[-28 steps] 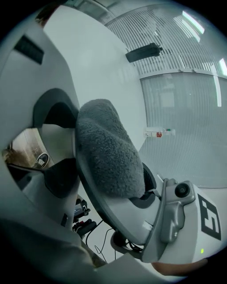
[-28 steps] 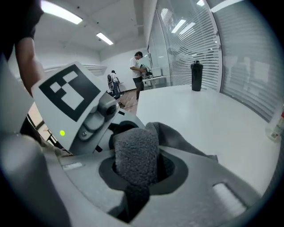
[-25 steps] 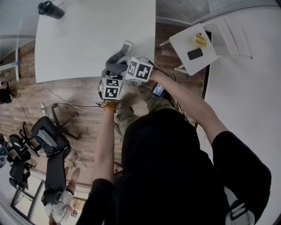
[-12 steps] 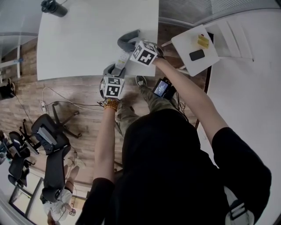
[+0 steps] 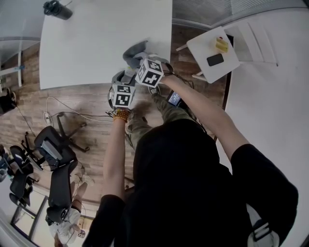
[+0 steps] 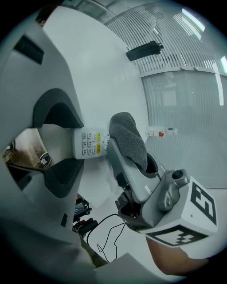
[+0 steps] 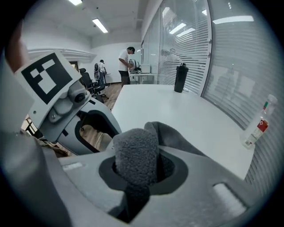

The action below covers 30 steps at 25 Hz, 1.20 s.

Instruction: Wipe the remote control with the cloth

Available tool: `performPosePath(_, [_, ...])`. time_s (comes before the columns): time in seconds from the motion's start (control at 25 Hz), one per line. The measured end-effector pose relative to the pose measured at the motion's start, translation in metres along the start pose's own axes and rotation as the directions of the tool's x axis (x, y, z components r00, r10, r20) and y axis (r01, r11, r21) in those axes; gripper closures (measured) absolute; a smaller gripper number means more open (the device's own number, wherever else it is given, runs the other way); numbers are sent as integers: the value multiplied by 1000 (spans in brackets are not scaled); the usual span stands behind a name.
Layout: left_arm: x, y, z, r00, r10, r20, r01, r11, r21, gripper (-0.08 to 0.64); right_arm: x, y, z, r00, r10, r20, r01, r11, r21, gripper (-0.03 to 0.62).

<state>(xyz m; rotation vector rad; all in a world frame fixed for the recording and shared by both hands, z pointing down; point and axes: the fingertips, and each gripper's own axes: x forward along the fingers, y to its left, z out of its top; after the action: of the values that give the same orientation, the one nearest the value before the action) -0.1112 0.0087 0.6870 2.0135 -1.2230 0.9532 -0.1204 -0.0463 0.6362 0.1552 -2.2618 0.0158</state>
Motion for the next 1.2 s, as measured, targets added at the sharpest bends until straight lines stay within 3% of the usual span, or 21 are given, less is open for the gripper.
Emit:
performPosePath(0.2, [0, -4, 2, 1000, -7, -26, 7, 1000, 7, 334, -1, 23, 2, 999, 47, 11, -47, 999, -6, 538])
performPosePath(0.32, [-1, -3, 1, 1000, 1, -21, -1, 1000, 6, 334, -2, 41, 6, 989, 146, 26, -146, 989, 15, 538])
performPosePath(0.44, [-2, -4, 3, 1000, -6, -20, 7, 1000, 12, 334, -8, 64, 11, 929, 355, 107, -364, 927, 88, 540])
performPosePath(0.52, [-4, -5, 4, 1000, -12, -19, 13, 1000, 15, 334, -20, 58, 18, 905, 385, 182, -405, 910, 90, 538])
performPosePath(0.64, [-4, -3, 8, 1000, -13, -9, 14, 1000, 24, 334, -36, 2, 24, 941, 215, 262, -256, 957, 135, 535])
performPosePath(0.72, [-1, 1, 8, 1000, -4, 7, 4, 1000, 28, 334, -40, -40, 18, 968, 83, 238, -121, 981, 150, 535])
performPosePath(0.8, [-2, 1, 7, 1000, -3, 2, 3, 1000, 26, 334, -37, -68, 6, 985, 9, 170, -32, 990, 137, 535])
performPosePath(0.96, [-5, -1, 4, 1000, -6, -13, 6, 1000, 12, 334, -19, -80, -24, 1000, -7, 26, 5, 998, 60, 535])
performPosePath(1.2, [-4, -3, 7, 999, -18, -28, 18, 1000, 6, 334, -10, -65, -24, 1000, -8, 23, 6, 998, 69, 535])
